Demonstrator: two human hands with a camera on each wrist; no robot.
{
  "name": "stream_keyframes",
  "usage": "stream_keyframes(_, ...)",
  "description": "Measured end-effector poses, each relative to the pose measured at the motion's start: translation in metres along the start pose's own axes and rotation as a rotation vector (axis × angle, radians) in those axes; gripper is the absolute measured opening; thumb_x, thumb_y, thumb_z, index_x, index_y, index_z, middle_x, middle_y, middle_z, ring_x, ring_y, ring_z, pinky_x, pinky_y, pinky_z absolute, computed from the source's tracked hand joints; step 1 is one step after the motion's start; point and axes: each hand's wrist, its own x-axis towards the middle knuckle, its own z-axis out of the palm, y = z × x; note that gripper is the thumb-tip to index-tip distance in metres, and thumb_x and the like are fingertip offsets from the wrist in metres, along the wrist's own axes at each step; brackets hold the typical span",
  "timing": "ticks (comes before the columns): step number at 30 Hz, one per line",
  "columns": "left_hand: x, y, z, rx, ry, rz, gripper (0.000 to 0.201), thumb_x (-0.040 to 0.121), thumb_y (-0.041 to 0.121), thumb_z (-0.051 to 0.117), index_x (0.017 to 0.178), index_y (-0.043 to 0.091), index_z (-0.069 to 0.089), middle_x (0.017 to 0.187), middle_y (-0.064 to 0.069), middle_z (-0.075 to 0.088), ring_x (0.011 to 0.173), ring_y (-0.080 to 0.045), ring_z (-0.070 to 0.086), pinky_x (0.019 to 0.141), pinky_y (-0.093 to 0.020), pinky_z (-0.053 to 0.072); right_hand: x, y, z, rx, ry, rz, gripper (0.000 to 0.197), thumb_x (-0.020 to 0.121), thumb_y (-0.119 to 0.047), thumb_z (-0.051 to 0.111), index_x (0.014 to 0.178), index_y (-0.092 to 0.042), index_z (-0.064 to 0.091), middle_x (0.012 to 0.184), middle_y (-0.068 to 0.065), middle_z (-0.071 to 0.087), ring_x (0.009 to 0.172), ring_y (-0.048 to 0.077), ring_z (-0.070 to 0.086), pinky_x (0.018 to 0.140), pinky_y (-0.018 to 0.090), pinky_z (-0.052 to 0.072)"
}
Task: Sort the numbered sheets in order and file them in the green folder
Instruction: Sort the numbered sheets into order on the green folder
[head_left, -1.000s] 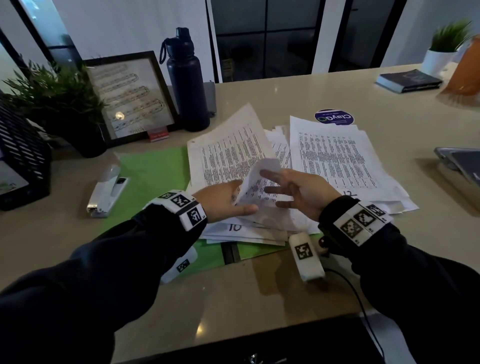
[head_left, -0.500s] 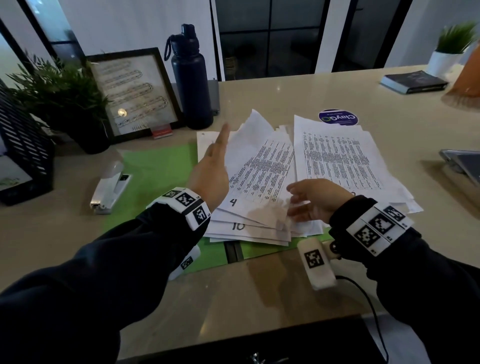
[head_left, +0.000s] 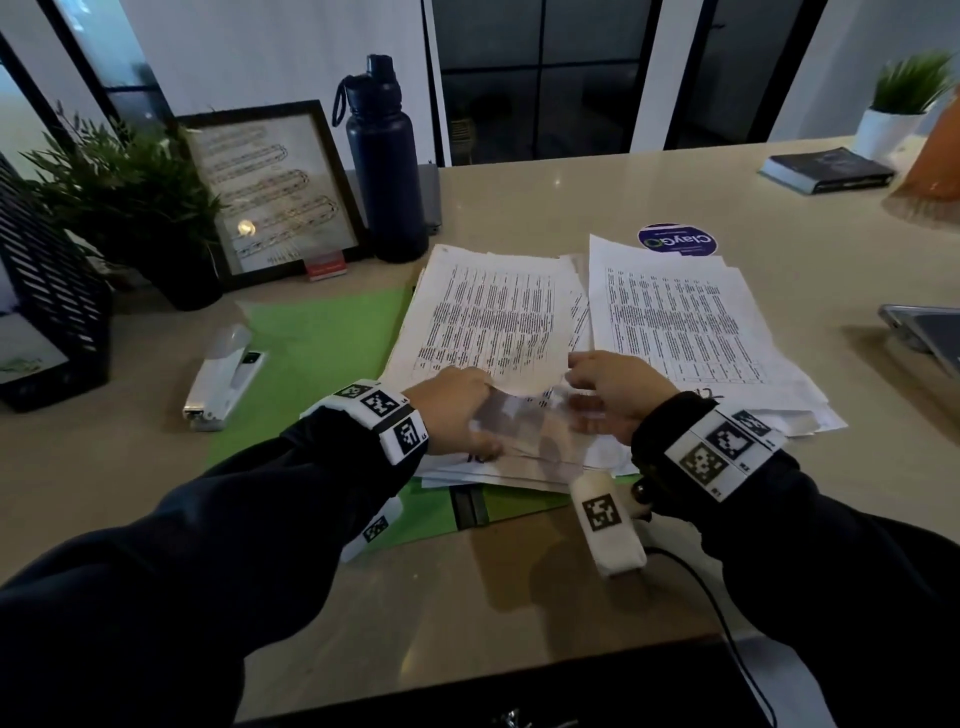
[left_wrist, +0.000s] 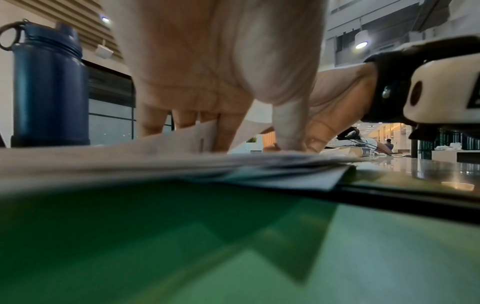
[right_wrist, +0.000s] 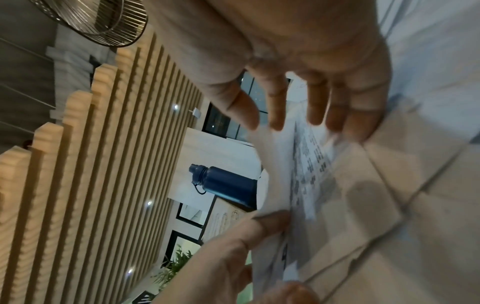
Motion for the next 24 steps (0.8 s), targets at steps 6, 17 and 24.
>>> stream_keyframes(6, 0.003, -0.007, 0.008, -0.022, 0.046, -0.067, 0.086, 0.08, 0.049, 0.063, 0.146, 0.01, 0.023, 0.146, -0.011, 0.03, 0.127, -0.027, 0.036, 0.107, -0.04, 0.035, -0.003, 0.004, -0.009, 0.039, 0.012, 0.065, 0.031, 0.087, -0.012, 0.056, 0.117, -0.011, 0.055, 0.099, 0.01, 0.047, 0.077, 0.028, 0.051, 0.067, 0.039, 0.051)
stream_keyframes(17, -0.002, -0.002, 0.0, -0.061, 0.041, -0.121, 0.059, 0.09, 0.042, 0.052, 0.137, 0.011, 0.036, 0.126, -0.012, 0.053, 0.109, -0.027, 0.053, 0.086, -0.031, 0.041, -0.007, 0.002, 0.006, 0.332, -0.003, -0.08, 0.025, 0.094, 0.002, 0.04, 0.113, -0.003, 0.055, 0.096, 0.013, 0.055, 0.076, 0.021, 0.058, 0.063, 0.028, 0.053)
stream_keyframes(24, -0.001, 0.003, -0.016, -0.133, 0.365, -0.311, 0.03, 0.099, 0.013, 0.033, 0.111, -0.005, 0.054, 0.096, -0.017, 0.063, 0.077, -0.026, 0.056, 0.061, -0.028, 0.043, -0.009, -0.001, 0.004, -0.074, -0.014, -0.112, 0.031, 0.09, 0.0, 0.047, 0.117, -0.014, 0.053, 0.093, 0.002, 0.052, 0.085, 0.02, 0.048, 0.077, 0.037, 0.046)
